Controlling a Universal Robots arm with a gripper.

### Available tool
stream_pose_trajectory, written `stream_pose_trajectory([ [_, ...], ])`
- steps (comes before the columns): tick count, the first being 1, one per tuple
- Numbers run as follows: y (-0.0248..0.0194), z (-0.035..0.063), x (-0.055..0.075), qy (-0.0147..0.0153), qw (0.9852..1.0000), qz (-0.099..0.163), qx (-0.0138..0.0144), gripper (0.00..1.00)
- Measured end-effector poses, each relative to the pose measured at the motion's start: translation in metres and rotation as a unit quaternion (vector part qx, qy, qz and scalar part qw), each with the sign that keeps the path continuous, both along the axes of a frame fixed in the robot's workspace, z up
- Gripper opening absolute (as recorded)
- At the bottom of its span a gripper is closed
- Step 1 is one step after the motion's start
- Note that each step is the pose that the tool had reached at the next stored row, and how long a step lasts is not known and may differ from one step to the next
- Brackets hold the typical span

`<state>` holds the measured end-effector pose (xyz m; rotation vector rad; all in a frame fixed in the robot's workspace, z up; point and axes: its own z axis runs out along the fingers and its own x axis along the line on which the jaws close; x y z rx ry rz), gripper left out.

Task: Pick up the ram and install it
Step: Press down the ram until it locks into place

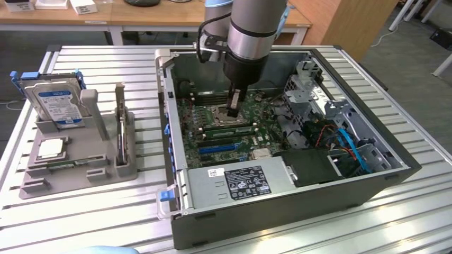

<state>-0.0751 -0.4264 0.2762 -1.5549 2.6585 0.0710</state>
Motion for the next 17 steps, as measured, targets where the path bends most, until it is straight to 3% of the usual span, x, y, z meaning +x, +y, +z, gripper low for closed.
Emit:
stream_pose_trajectory([
  [1,0.0,-0.0001,0.0,0.0,0.9993,-0.037,0.0001,0.1],
  [2,0.0001,-0.0001,0.0,0.0,0.9984,-0.057,0.0001,0.1],
  [5,0.0,-0.0001,0.0,0.0,0.9968,-0.08,0.0001,0.1],
  [10,0.0,-0.0001,0.0,0.0,0.9929,-0.119,0.0001,0.1],
  [17,0.0,-0.0002,0.0,0.0,0.9848,-0.174,0.0001,0.1],
])
